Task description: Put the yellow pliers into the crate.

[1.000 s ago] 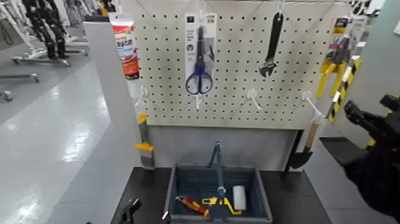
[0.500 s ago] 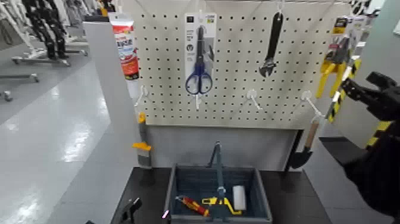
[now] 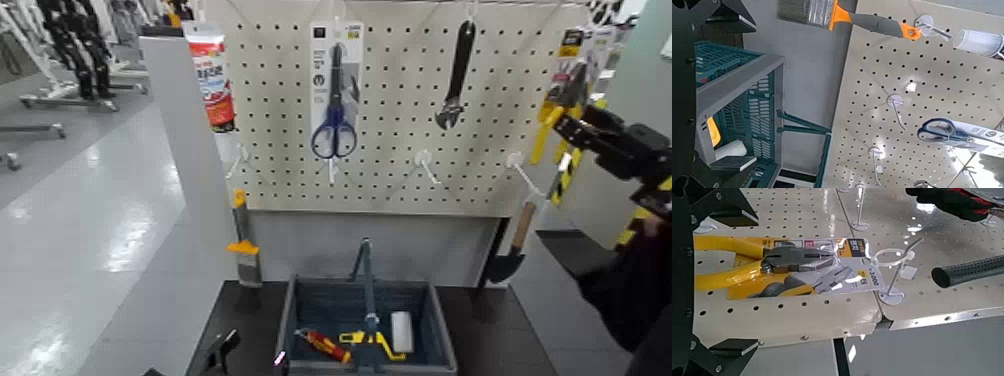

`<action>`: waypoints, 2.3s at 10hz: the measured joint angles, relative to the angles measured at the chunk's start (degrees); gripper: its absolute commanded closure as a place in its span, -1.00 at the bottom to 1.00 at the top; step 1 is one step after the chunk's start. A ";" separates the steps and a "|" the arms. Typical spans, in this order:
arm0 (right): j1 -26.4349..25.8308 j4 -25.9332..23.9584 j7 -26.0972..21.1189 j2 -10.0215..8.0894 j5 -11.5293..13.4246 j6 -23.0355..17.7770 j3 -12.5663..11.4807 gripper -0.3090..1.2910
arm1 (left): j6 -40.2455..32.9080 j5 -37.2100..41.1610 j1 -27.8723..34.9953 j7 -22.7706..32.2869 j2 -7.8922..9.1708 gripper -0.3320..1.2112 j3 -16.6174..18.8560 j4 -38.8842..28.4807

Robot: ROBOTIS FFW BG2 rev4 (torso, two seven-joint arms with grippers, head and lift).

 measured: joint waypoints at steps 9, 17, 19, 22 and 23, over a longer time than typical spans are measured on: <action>-6.08 6.23 4.66 -1.21 -1.57 0.44 5.66 0.71 | -0.14 0.00 -0.32 0.00 0.27 -0.40 -0.38 0.12; -6.69 5.20 4.85 -1.29 -1.50 -0.19 6.09 0.71 | -0.36 -0.18 -0.34 0.00 0.27 -0.40 -0.38 0.11; -5.47 2.34 4.85 -1.00 -1.43 0.01 5.23 0.71 | -0.43 -0.18 -0.33 0.00 0.27 -0.40 -0.38 0.10; -1.54 -5.88 4.24 0.24 -1.22 1.35 2.89 0.71 | -0.45 -0.16 -0.27 0.00 0.27 -0.40 -0.38 0.05; -0.22 -8.45 4.13 0.74 -1.22 1.82 2.39 0.71 | -0.45 -0.15 -0.25 0.00 0.27 -0.40 -0.38 0.05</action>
